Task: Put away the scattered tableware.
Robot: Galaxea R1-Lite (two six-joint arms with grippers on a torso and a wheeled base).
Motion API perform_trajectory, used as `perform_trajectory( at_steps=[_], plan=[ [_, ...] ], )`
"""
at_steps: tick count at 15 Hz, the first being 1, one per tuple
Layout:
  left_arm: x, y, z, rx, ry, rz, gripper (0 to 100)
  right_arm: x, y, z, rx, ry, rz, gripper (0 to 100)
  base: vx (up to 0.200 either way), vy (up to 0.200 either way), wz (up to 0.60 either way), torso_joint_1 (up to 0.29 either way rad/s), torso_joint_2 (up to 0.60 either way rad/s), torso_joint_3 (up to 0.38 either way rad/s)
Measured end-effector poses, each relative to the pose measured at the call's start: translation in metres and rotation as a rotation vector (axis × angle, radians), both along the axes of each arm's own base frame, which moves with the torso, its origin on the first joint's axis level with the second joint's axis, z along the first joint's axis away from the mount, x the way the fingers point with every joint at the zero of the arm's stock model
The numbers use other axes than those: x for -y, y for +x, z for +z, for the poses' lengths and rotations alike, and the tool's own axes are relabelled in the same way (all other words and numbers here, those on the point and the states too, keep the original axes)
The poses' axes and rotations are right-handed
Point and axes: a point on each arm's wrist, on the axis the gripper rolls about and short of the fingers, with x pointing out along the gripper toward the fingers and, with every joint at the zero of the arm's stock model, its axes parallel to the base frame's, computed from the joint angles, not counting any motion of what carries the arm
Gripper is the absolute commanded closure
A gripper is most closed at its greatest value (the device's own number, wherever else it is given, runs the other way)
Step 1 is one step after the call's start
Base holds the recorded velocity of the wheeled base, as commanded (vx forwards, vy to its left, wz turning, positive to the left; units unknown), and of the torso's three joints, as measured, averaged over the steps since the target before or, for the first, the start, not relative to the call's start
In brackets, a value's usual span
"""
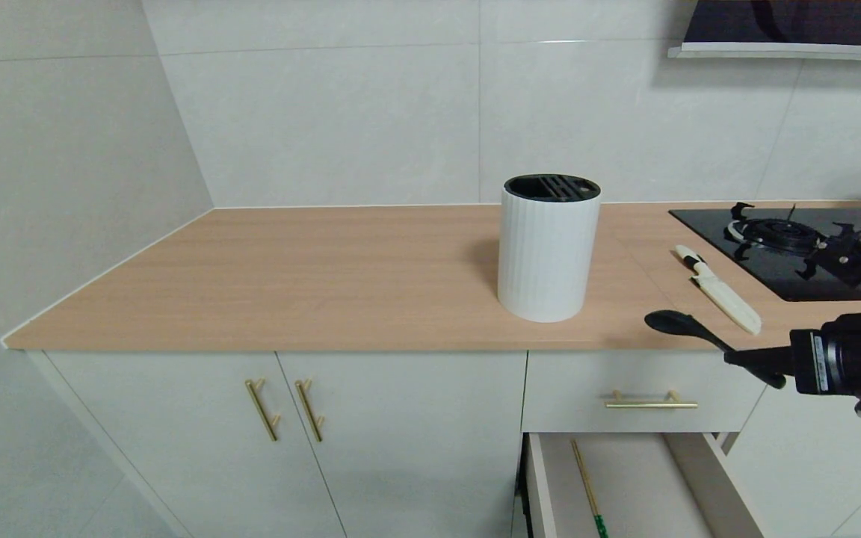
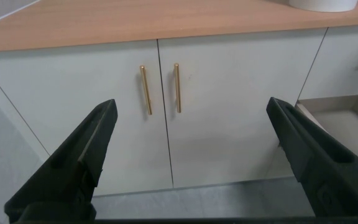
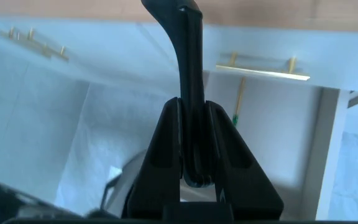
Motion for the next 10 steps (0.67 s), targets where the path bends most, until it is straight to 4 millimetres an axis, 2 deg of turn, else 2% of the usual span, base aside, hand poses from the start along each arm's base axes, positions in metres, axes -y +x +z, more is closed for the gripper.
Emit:
perform_trajectory(
  at_steps=[4, 10],
  plan=[
    [0.0, 0.0, 0.0, 0.0, 0.0, 0.0, 0, -0.004, -0.002, -0.014, 0.013, -0.024, 0.034, 100, 0.0, 0.0, 0.0, 0.0, 0.0, 0.0],
    [0.0, 0.0, 0.0, 0.0, 0.0, 0.001, 0, -0.004, 0.003, -0.025, -0.033, -0.029, 0.03, 100, 0.0, 0.0, 0.0, 0.0, 0.0, 0.0]
  ],
)
